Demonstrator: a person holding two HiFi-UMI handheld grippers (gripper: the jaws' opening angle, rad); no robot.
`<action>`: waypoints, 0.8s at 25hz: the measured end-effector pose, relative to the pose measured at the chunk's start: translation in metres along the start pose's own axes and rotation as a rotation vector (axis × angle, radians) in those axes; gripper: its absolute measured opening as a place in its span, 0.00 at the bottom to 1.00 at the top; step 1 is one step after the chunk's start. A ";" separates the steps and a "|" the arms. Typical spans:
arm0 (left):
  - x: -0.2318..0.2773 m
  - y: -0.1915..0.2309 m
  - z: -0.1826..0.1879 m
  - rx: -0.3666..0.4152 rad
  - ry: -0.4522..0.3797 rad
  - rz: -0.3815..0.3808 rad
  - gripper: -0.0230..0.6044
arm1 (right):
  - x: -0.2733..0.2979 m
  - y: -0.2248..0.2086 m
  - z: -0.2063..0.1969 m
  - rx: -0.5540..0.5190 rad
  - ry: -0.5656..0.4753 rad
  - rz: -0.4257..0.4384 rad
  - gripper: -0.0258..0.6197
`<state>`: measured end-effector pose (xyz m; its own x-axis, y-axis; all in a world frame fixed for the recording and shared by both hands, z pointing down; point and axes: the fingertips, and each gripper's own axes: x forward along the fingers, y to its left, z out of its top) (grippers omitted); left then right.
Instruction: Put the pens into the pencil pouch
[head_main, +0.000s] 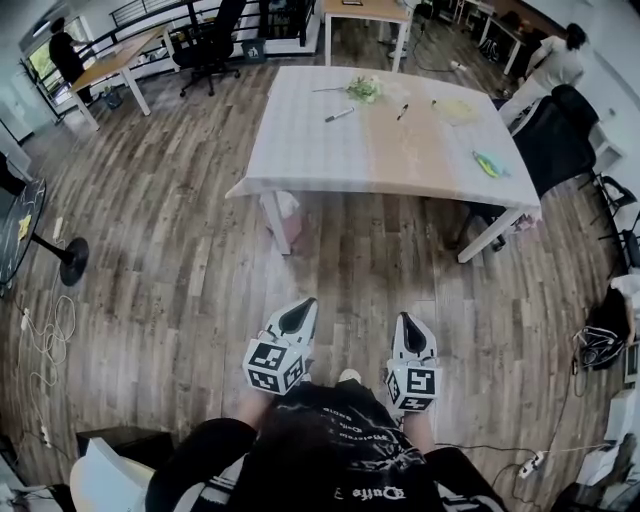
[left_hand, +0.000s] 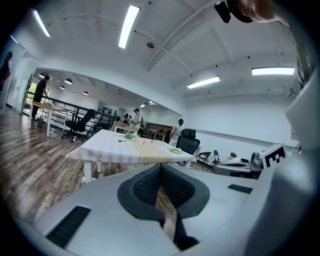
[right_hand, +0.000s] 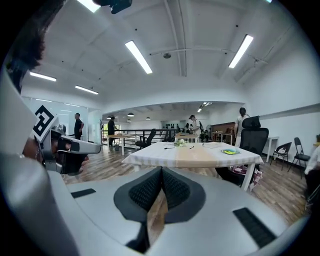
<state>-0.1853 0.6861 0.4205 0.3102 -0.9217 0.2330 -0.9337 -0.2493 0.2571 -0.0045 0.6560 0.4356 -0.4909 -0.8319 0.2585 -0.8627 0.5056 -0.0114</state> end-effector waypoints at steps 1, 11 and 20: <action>0.004 -0.004 0.000 -0.010 0.001 -0.006 0.07 | 0.000 -0.007 0.000 -0.003 0.000 0.001 0.05; 0.047 -0.037 -0.005 -0.060 -0.008 0.022 0.07 | 0.005 -0.072 0.002 -0.007 -0.022 0.036 0.05; 0.086 -0.041 -0.003 -0.062 -0.027 0.003 0.07 | 0.026 -0.103 -0.010 0.005 0.007 0.025 0.05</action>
<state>-0.1200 0.6179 0.4325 0.3021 -0.9302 0.2086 -0.9213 -0.2287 0.3146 0.0730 0.5840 0.4533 -0.5115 -0.8174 0.2650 -0.8507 0.5251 -0.0225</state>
